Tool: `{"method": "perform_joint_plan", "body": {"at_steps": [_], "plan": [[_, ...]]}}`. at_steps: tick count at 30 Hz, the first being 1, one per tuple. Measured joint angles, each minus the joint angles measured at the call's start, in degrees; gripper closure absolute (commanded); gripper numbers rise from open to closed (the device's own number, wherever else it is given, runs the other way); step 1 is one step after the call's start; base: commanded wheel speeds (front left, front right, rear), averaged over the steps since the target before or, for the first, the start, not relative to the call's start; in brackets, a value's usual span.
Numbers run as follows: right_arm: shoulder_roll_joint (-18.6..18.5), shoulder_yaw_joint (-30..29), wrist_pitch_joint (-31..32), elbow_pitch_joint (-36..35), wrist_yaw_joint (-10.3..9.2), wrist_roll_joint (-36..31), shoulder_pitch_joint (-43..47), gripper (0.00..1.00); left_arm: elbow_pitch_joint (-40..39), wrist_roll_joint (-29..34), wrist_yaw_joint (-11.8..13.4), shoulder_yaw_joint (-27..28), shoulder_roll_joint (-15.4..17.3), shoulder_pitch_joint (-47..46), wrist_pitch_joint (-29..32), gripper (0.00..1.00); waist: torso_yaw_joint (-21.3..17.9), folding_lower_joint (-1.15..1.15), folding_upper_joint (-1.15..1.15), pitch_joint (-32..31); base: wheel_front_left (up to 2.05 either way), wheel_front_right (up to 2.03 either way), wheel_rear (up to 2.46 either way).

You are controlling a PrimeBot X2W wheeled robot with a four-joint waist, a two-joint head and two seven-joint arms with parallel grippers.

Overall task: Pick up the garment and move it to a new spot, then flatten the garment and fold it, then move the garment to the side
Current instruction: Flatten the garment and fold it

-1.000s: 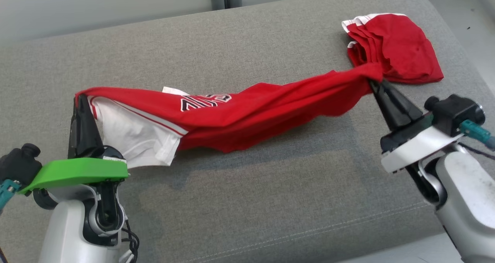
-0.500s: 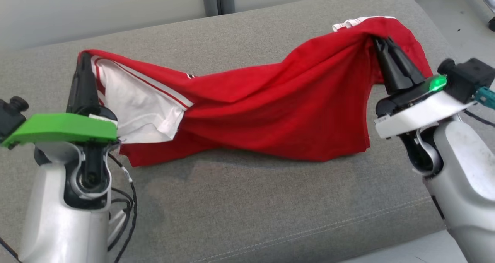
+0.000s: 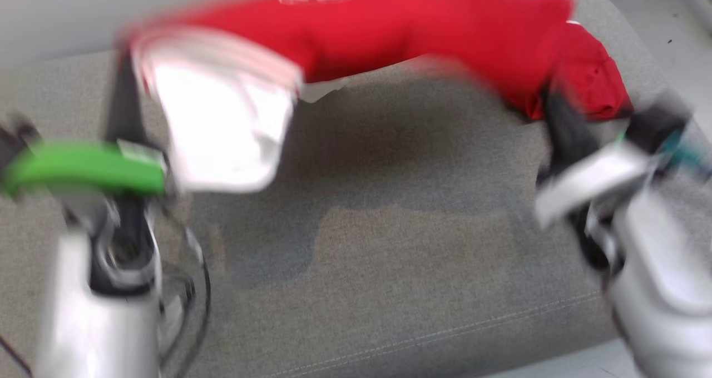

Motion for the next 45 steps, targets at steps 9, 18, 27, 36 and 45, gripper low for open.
{"method": "perform_joint_plan", "body": {"at_steps": [9, 18, 27, 36, 45], "plan": [[0.8, 4.5, 2.3, 13.6, 0.16, 1.9, 16.1, 1.0, 12.2, 0.1, 0.5, -2.3, 0.0, 21.7, 1.3, 1.0, 0.3, 0.0, 0.0, 2.8, 0.0, 0.0, 0.0], [1.1, 6.2, 1.4, 16.4, 0.51, 1.2, 10.5, 1.0, 13.8, 1.0, 0.5, -3.8, 0.1, 19.5, -0.1, 1.0, 0.7, 0.0, 0.0, 3.4, 0.0, 0.0, 0.0], [0.6, 7.5, 0.8, 18.8, 0.52, 1.1, 12.0, 0.49, 15.0, 4.8, 0.5, -5.3, 1.1, 19.3, -1.8, 0.0, 0.8, 0.0, 0.0, 2.6, 0.0, 0.0, 0.0], [0.5, 6.5, 0.3, 20.2, 0.52, 2.5, 16.5, 0.0, 15.4, 6.8, 0.5, -6.8, 2.6, 23.8, -2.2, 0.0, 1.5, 0.0, 0.0, 1.2, 0.0, 0.0, 0.0], [-0.6, 3.5, -0.2, 19.1, 0.52, 3.3, 18.1, 0.0, 11.8, 7.7, -1.1, -12.0, 3.3, 30.9, 0.8, 0.0, 2.6, 0.0, 0.0, -0.2, 0.0, 0.0, 0.0]]}}
